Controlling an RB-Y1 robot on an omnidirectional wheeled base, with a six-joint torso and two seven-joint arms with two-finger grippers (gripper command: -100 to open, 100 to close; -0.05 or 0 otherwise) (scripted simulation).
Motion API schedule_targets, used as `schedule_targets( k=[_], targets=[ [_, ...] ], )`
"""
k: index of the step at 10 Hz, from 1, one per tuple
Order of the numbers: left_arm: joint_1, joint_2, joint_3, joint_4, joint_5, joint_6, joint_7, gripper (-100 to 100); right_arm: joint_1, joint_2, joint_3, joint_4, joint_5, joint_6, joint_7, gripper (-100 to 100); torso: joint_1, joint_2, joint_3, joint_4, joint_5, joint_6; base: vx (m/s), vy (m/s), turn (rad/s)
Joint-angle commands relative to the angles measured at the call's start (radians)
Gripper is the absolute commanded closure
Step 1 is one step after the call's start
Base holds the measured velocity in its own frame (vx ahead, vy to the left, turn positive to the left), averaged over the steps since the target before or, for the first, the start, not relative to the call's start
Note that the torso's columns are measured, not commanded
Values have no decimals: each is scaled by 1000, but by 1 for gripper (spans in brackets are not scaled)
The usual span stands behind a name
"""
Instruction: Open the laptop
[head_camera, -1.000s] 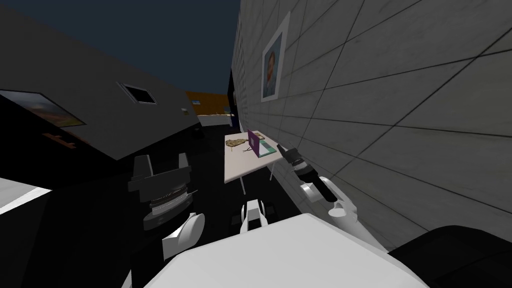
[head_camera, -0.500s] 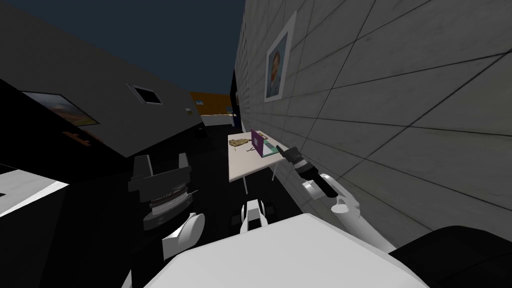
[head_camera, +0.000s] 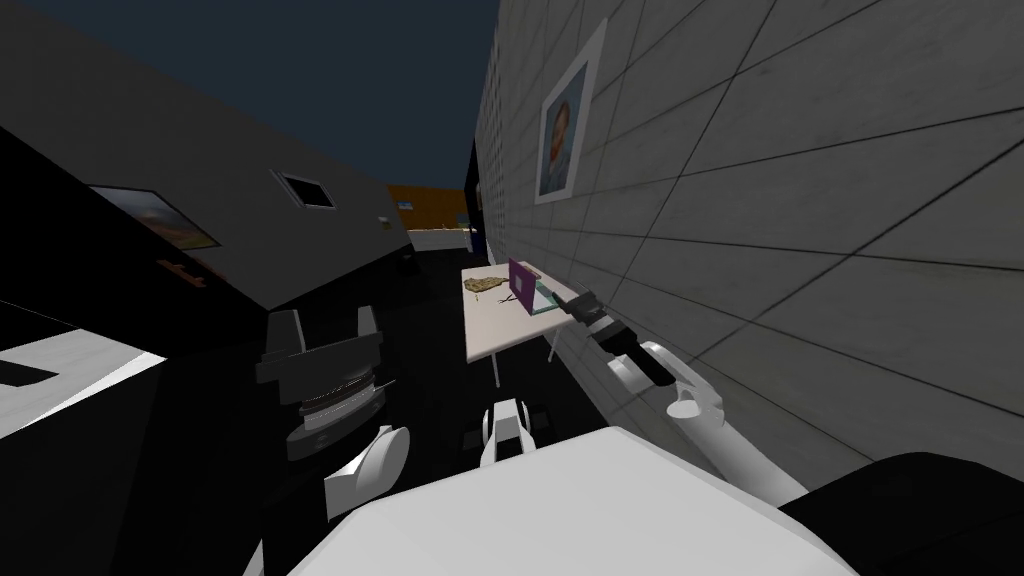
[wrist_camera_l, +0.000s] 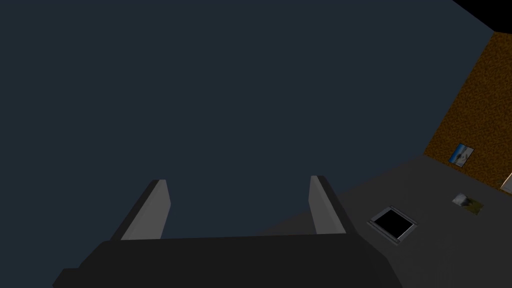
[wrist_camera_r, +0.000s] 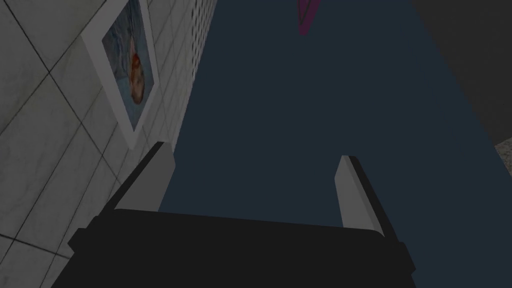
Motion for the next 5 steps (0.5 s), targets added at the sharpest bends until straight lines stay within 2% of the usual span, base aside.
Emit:
schedule_targets(
  k=[1,2,3,4,5],
  targets=[
    [0,0,0,0,0,0,0,0,-10,-36,-4,13,-2,34,71,-100,0,-1,0,0,0,0,12,48,42],
    [0,0,0,0,0,0,0,0,-19,-70,-9,23,-4,66,103,-100,0,0,0,0,0,0,10,57,63],
    [0,0,0,0,0,0,0,0,-19,-70,-9,23,-4,66,123,-100,0,0,0,0,0,0,10,47,38],
    [0,0,0,0,0,0,0,0,-27,-103,-13,33,-7,98,157,-100,0,0,0,0,0,0,18,56,62],
    [0,0,0,0,0,0,0,0,-27,-103,-13,33,-7,98,173,-100,0,-1,0,0,0,0,13,48,35]
  ],
)
